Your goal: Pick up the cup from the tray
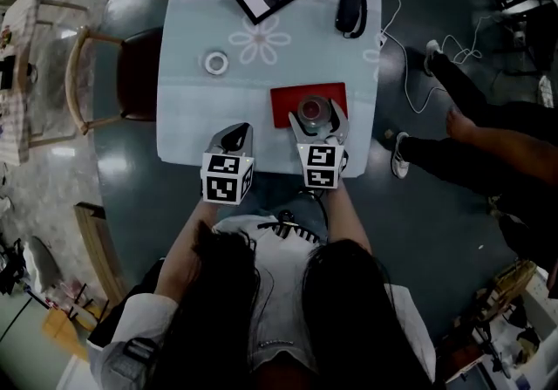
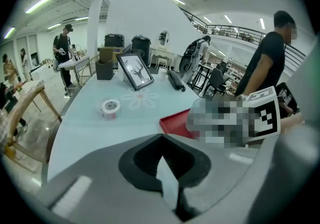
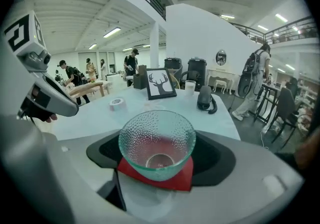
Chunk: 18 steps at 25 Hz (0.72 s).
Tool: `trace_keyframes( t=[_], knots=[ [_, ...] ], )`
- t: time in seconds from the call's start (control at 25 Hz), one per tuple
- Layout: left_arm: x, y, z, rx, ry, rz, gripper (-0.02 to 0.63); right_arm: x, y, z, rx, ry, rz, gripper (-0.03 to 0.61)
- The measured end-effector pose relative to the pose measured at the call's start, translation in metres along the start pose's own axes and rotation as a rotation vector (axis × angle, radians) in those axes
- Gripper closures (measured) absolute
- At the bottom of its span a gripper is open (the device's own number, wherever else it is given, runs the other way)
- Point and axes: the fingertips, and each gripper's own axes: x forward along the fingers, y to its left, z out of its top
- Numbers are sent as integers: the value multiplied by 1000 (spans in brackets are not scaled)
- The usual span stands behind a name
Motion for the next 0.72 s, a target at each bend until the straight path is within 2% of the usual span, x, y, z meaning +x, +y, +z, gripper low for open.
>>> trace_keyframes(
  t=[0.36,0.72],
  knots=[
    [1,-8,-2,16,8,-31,613,-17,-5,13,25,-38,-35,163],
    [3,-35,0,28,-4,-74,613,-46,-20,-1,53,-32,-69,163]
  ],
)
